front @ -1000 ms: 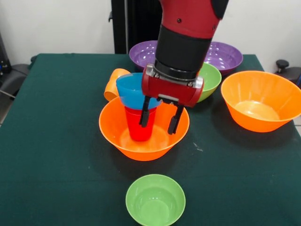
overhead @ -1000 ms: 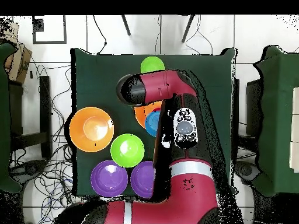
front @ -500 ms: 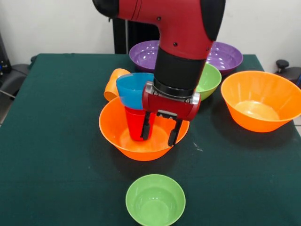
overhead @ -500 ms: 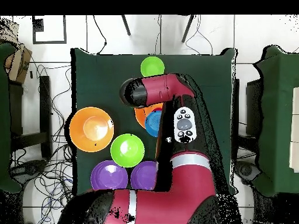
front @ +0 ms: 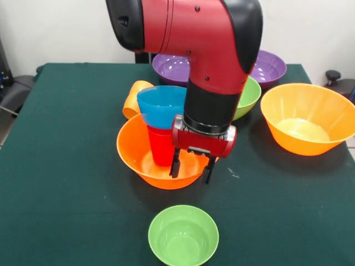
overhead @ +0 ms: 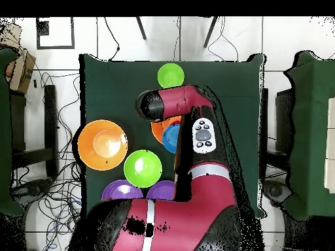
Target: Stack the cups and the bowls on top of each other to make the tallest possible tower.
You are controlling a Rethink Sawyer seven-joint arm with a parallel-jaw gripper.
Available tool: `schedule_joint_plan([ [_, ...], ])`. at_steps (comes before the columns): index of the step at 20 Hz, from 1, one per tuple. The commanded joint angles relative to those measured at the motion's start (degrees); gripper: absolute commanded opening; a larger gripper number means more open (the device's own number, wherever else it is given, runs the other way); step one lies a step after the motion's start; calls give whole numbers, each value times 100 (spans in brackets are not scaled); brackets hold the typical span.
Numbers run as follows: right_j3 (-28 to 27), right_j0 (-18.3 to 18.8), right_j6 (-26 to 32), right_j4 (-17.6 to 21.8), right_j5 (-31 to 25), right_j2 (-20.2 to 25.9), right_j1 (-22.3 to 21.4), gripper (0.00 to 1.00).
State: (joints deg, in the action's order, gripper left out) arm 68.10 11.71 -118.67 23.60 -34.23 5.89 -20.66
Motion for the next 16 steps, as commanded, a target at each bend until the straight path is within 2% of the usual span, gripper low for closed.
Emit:
schedule_joint_plan([
  [1,-491,-13,319,58,333,650,410,100],
  [6,-686,-35,341,5,286,712,564,100],
  [12,-906,-169,34,-15,389,590,794,100],
  [16,-872,-255,-68,-60,160,443,641,100],
])
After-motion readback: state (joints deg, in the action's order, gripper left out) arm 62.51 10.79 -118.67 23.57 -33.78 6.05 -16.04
